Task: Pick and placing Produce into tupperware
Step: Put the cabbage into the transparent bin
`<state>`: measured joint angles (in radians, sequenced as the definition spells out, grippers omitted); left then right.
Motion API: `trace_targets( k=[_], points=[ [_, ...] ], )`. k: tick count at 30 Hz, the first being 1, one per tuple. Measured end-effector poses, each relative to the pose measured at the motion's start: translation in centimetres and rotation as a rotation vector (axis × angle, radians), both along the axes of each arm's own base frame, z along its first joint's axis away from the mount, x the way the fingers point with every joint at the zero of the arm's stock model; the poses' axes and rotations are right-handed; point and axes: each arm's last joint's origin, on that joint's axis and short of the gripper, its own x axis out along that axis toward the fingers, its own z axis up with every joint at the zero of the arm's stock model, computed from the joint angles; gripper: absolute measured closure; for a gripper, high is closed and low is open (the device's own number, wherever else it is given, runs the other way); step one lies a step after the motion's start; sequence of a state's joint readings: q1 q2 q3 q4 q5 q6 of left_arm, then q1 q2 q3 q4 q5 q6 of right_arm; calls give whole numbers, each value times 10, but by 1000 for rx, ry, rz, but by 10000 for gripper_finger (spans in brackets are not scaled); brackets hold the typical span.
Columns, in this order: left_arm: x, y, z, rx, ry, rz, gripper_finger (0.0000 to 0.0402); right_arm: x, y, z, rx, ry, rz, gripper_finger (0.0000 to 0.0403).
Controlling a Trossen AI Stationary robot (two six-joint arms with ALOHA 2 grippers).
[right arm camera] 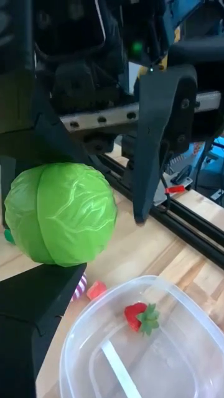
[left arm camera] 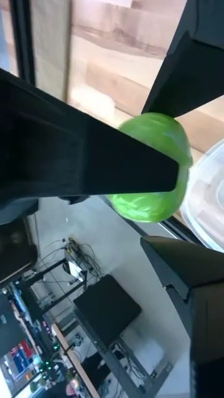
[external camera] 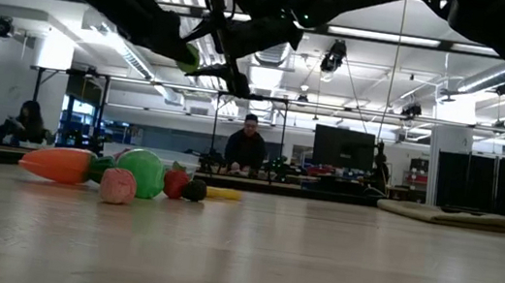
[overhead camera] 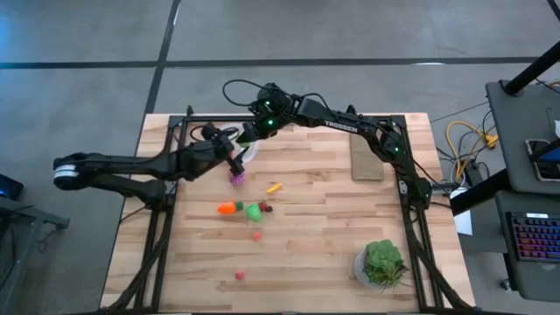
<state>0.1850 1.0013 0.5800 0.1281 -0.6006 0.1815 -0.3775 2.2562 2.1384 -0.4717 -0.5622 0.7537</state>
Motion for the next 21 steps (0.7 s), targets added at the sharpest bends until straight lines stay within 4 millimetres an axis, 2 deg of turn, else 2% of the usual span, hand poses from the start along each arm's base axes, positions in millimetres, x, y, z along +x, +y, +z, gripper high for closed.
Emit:
trace_targets(
  k=[8, 14, 17, 21],
  points=[
    [7, 4, -6, -8, 14, 0, 104, 0, 1, 0, 10, -2, 18, 170],
    [10, 10, 1, 7, 14, 6, 105, 0, 0, 0, 4, -7, 14, 170],
    [10, 10, 0, 13, 30, 1, 118, 0, 0, 0, 1, -7, 13, 170],
    [10, 10, 1, 12, 30, -4, 156, 0, 0, 1, -6, -11, 16, 170]
  ],
)
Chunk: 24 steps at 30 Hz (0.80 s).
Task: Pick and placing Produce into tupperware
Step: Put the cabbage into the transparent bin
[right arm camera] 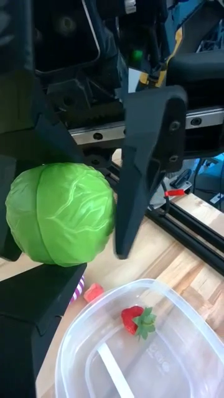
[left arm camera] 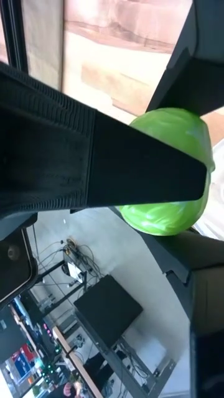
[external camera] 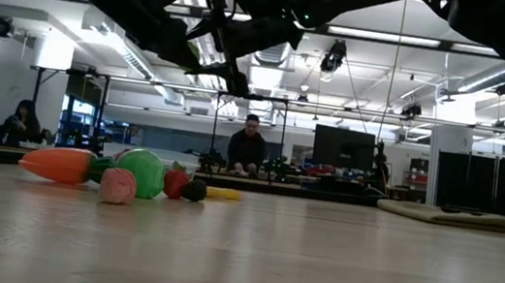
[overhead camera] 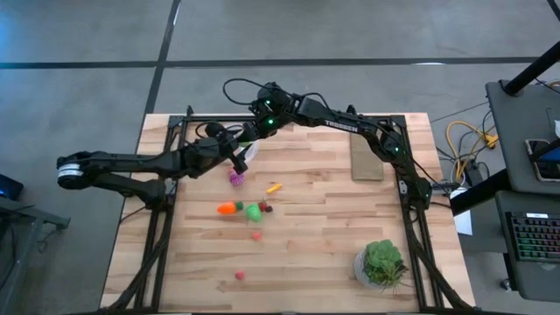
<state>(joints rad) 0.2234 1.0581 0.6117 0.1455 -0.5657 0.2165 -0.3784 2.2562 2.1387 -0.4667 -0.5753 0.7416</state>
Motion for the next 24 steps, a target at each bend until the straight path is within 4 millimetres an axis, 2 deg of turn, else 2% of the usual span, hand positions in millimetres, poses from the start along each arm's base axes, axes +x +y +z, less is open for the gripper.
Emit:
trace_targets(
  k=[5, 9, 16, 24],
  points=[
    [0, 0, 0, -1, 2, 0, 187, 0, 0, 0, -2, 2, 2, 170],
    [-1, 0, 0, -1, 3, -2, 178, 0, 0, 0, -2, 2, 3, 164],
    [-3, 1, -3, -3, 45, 25, 176, -3, 2, -2, 31, 25, 40, 131],
    [-7, 1, -8, -15, 106, 35, 178, -17, -7, 3, 38, 75, 52, 103]
  ],
)
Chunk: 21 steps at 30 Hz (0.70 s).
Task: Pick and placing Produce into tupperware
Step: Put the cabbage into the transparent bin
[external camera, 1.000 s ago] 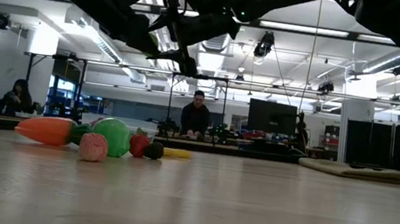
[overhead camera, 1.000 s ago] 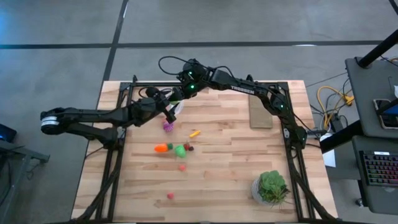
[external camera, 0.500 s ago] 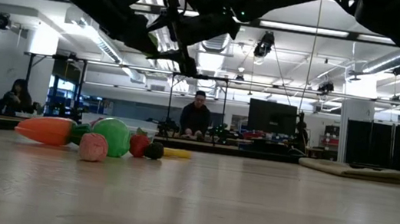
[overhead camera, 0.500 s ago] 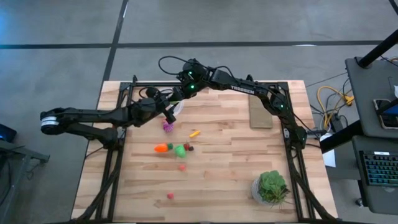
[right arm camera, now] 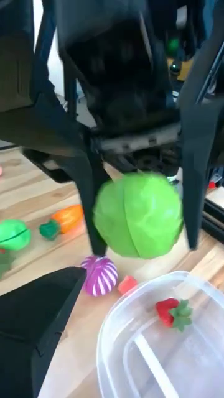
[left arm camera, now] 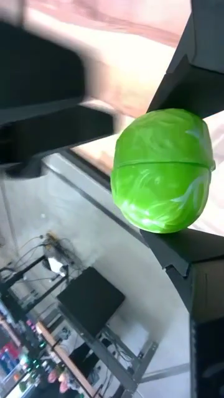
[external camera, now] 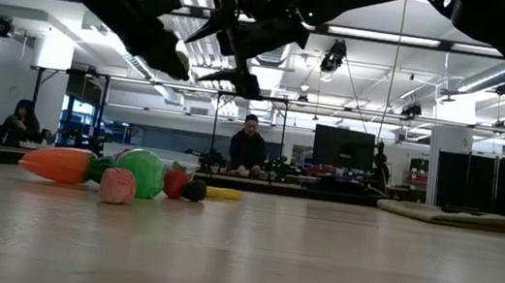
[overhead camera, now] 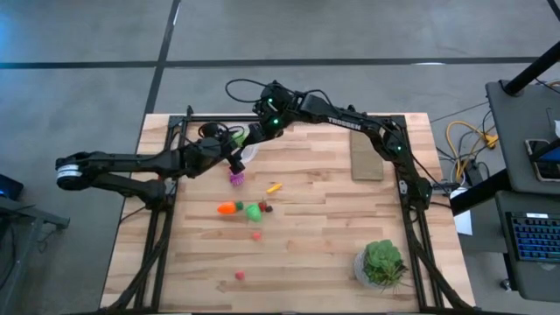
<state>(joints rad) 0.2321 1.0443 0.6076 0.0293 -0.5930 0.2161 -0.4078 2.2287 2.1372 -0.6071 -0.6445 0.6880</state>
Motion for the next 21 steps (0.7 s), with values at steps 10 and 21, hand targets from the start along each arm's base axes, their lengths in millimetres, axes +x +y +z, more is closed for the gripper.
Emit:
trace_targets(
  k=[10, 21],
  points=[
    [-12, 16, -9, -99, 88, 23, 178, -49, -11, 28, -104, 170, -25, 90],
    [-23, 64, 5, -472, 136, 20, 178, -71, -10, 36, -184, 303, -51, 90]
  ],
)
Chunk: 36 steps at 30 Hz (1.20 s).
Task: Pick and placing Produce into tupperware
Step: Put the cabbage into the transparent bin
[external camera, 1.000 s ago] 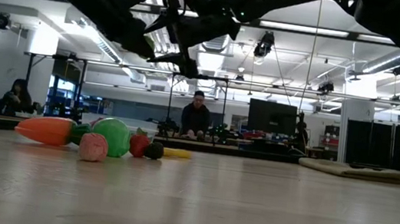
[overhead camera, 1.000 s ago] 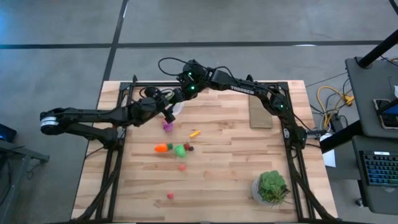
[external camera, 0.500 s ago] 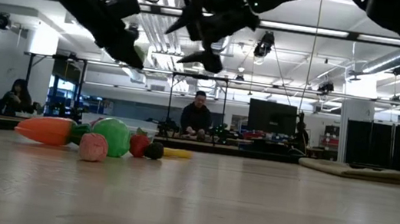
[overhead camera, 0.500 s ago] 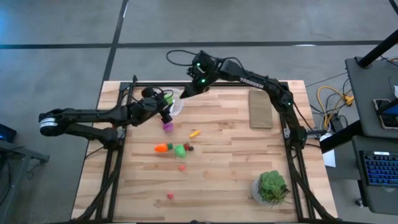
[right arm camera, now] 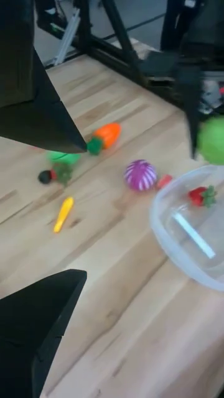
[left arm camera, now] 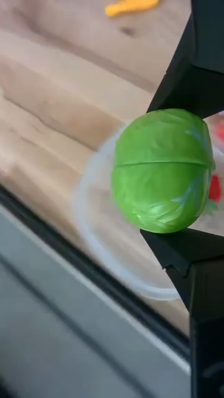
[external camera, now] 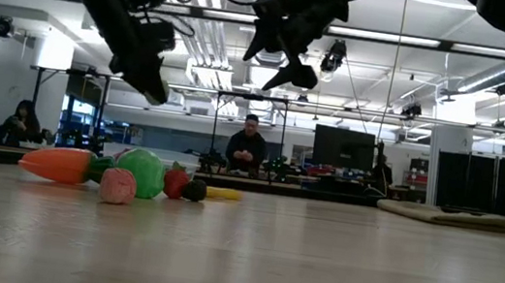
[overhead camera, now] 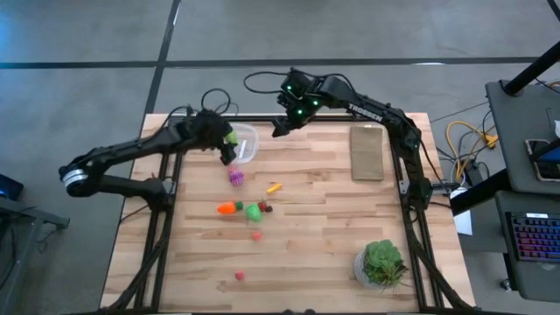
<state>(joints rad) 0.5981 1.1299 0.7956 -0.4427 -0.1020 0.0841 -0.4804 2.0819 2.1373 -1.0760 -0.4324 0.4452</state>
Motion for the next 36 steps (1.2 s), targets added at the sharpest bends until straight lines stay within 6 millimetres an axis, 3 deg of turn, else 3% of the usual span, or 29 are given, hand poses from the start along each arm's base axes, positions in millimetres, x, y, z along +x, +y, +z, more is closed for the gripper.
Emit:
trace_targets(
  k=[8, 14, 20, 28, 36],
  points=[
    [13, 40, -28, -295, 191, 57, 178, -5, 14, -6, 4, 113, 53, 90],
    [31, 59, -31, -279, 247, 97, 178, -4, 37, -10, -41, 234, 102, 90],
    [33, 77, -29, -314, 317, 150, 178, 3, 59, -12, -88, 263, 147, 90],
    [26, 83, -39, -389, 400, 184, 177, 6, 69, -17, -113, 292, 152, 90],
    [24, 83, -34, -337, 412, 206, 162, 6, 69, -24, -134, 324, 148, 89]
  ],
)
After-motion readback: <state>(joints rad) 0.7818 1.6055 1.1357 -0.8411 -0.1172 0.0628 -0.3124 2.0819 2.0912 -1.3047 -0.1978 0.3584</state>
